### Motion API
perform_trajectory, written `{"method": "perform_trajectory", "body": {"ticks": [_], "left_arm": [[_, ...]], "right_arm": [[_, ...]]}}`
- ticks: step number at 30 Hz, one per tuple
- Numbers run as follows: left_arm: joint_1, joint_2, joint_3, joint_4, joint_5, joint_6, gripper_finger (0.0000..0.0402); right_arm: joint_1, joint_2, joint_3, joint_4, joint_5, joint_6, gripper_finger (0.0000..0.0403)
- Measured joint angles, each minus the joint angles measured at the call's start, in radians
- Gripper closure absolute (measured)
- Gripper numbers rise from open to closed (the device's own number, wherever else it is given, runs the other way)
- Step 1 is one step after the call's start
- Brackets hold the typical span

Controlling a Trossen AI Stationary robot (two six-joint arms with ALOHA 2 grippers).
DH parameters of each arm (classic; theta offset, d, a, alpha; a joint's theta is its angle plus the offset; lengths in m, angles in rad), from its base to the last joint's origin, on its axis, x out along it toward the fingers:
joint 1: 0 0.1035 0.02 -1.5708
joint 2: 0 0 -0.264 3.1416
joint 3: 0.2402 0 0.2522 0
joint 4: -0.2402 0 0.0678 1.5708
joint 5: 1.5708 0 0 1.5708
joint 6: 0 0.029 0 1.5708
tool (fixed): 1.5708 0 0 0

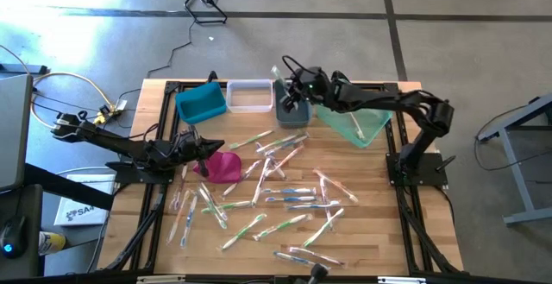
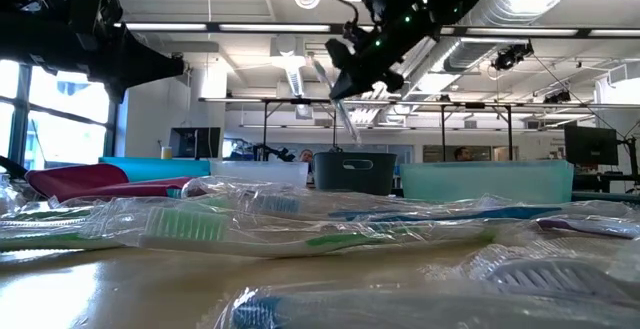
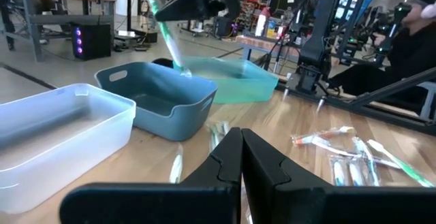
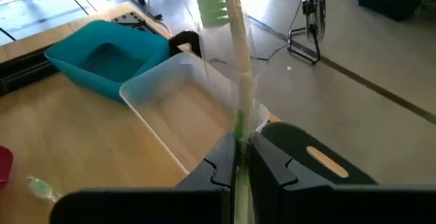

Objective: Pick & Place Toothbrushes
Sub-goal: Put the green toothbrush into the dark blue bin

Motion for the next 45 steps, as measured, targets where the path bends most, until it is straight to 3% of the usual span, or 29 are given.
{"method": "perform_trajectory", "body": {"ticks": [9, 31, 37, 45], "left_arm": [[0.000, 0.000, 0.000, 0.001, 0.000, 0.000, 0.0402], [0.000, 0.000, 0.000, -0.001, 0.003, 0.000, 0.0402], [0.000, 0.000, 0.000, -0.001, 0.003, 0.000, 0.0402], [0.000, 0.000, 0.000, -0.001, 0.003, 0.000, 0.0402]], "right_arm": [[-0.054, 0.063, 0.000, -0.023, -0.091, 0.091, 0.0388], [-0.072, 0.071, 0.000, -0.172, -0.104, 0.155, 0.0381], [-0.067, 0.071, 0.000, -0.175, 0.012, 0.147, 0.0353], [-0.068, 0.071, 0.000, -0.184, 0.018, 0.125, 0.0284]]}}
